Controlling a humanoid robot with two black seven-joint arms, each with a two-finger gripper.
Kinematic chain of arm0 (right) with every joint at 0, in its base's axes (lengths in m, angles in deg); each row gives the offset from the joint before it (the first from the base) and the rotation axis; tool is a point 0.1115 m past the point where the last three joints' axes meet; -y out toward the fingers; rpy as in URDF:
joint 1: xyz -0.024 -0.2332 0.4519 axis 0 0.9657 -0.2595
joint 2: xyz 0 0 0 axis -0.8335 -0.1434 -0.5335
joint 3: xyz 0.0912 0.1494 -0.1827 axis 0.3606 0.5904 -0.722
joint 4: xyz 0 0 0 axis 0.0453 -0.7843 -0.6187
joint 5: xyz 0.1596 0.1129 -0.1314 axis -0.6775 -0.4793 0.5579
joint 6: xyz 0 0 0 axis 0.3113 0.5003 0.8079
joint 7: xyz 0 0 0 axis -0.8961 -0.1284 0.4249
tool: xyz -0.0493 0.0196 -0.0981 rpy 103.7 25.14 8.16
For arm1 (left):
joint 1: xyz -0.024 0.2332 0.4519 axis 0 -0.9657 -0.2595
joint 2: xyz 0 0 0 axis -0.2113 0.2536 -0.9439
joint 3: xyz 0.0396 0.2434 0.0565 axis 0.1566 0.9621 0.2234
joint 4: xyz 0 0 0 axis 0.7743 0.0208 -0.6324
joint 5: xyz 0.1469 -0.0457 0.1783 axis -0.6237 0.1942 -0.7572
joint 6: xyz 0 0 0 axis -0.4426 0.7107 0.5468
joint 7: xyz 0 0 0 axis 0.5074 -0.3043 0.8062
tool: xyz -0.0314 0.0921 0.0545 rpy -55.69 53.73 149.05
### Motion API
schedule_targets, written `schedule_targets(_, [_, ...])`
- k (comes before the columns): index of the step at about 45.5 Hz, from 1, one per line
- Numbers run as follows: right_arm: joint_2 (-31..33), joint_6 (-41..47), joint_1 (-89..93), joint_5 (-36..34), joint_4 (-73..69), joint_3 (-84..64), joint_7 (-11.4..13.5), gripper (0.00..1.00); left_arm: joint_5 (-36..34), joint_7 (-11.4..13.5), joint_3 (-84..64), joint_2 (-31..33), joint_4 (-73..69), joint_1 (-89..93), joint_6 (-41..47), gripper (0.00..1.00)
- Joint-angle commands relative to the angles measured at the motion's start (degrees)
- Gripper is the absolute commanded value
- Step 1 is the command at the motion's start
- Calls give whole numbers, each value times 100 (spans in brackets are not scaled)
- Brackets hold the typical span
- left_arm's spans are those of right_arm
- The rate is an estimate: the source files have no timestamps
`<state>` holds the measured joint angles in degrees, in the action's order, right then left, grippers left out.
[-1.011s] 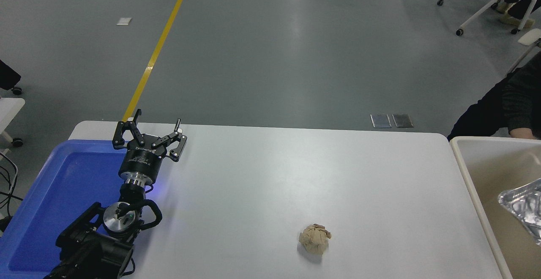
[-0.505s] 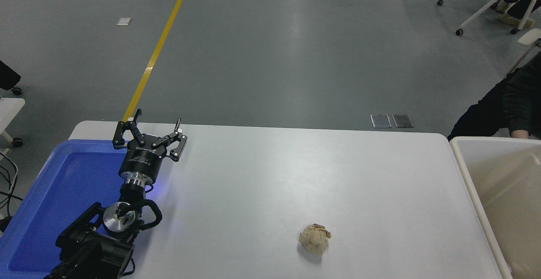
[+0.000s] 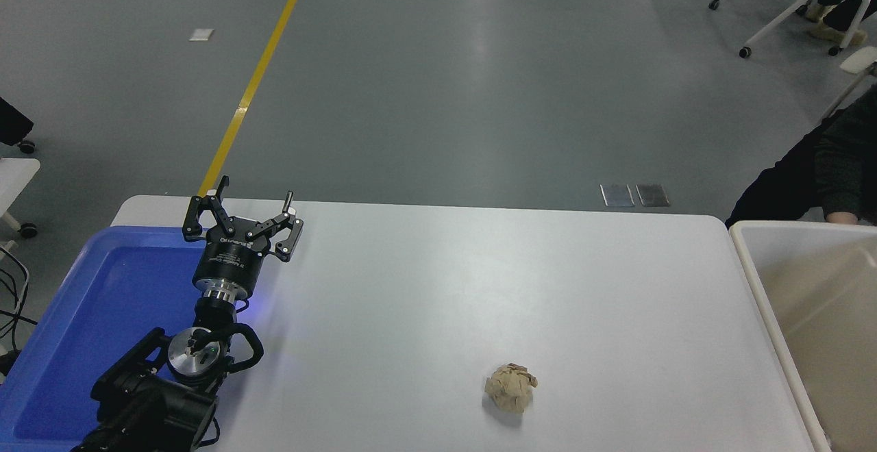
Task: Pick up foil plate and place in dustbin
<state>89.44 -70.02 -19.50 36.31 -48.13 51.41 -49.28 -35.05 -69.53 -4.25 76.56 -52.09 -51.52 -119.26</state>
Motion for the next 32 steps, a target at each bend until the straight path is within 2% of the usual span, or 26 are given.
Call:
schedule_targets(1, [893,88,-1208,570,-1936,-1032,-29,100,-3,0,3,0,-1,0,1,99])
schedule_targets(11, [1439,105,-2535,1265,-3571,-2070,-47,100,-11,-8,3,0,-1,0,1,99])
schedule_targets(20, [1448,123,-4257,1327,-4600,-3448,-47,100,-11,-8,12,0,-1,0,1,99])
schedule_targets(24, [1308,123,-5197,1327,-5013,-4450,-47,100,-11,-8,3,0,-1,0,1,99])
schedule_targets(32, [306,123,-6429,1309,-5576,-5822,-56,100,-11,-8,3,0,-1,0,1,99])
